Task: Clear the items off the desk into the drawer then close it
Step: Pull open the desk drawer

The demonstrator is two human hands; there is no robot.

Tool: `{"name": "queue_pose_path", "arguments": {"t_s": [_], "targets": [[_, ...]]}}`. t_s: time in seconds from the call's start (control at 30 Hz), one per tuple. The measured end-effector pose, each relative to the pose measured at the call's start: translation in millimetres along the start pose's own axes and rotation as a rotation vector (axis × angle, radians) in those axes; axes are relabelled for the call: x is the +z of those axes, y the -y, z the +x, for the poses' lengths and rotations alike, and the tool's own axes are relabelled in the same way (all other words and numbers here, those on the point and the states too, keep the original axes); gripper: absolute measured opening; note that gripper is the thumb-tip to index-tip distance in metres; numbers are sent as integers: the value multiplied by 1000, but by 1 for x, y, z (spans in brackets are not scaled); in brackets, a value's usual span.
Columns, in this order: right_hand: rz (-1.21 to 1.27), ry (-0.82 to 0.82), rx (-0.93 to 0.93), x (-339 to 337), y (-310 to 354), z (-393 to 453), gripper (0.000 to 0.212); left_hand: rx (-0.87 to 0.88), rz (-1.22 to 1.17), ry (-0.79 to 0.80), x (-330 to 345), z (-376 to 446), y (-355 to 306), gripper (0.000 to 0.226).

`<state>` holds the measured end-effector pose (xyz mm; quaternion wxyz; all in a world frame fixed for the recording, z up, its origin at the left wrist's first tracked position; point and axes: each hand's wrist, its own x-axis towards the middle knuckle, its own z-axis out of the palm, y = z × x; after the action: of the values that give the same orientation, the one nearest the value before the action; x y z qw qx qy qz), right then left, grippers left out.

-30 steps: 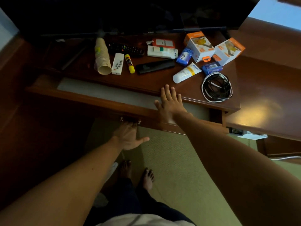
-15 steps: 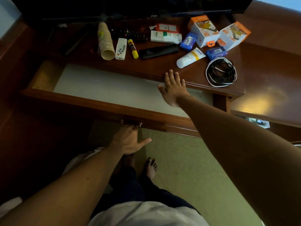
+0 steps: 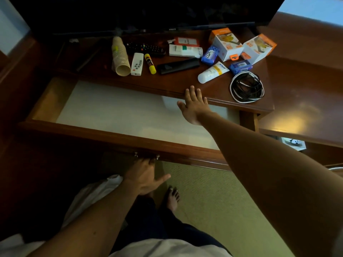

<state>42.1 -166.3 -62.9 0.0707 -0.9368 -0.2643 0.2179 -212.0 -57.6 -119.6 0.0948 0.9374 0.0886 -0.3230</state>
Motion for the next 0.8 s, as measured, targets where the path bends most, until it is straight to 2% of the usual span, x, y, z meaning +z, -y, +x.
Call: {"name": "queue_pose_path", "arguments": {"t_s": [0.43,0.63,0.8], "targets": [[-25,13,44,1,7,-5,71,8,3,-10,7,-15,0,109],[-32,16,49,1,7,-8,72,21,-8,-23,15,-21,2,125],[-40,30,53,-3,6,-10,72,4,-24,-26,19,-32,-2,113]]}}
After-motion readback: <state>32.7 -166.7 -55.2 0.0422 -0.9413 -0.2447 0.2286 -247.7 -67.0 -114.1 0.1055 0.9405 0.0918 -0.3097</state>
